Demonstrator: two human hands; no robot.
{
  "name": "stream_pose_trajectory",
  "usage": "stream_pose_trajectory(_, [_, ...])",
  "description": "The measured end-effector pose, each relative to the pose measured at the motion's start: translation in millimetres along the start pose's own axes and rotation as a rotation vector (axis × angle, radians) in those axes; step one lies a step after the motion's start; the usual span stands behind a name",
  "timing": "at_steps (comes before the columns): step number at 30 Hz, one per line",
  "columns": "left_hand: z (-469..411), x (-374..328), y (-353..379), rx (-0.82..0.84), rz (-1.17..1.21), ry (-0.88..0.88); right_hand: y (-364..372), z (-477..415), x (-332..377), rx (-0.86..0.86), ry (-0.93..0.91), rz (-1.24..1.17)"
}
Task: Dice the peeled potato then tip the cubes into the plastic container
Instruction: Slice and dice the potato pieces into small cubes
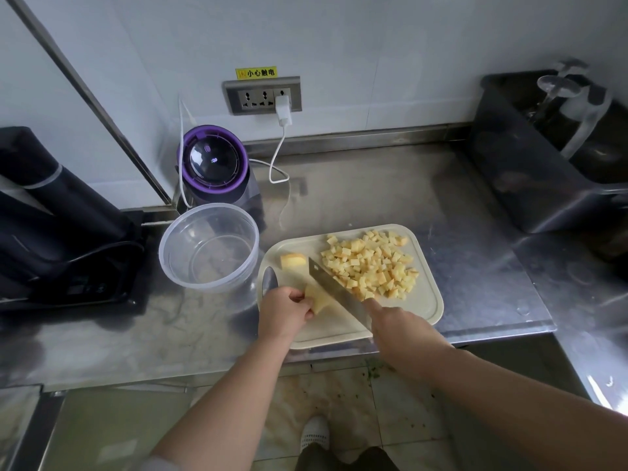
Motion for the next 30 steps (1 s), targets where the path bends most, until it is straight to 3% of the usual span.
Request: stream_pose_trajectory(30, [-3, 1, 2, 0.025, 0.029, -0.057, 10, 3, 31, -0.041, -0.119, 0.153])
Point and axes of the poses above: each hand's wrist, its own z-axis away from the middle knuckle, its own y-axis out of the palm, x = y × z, the point moved 8 cm from there along -z, towards the middle knuckle, and after that the axes turned 15 degrees about y, right-handed, at the moved point
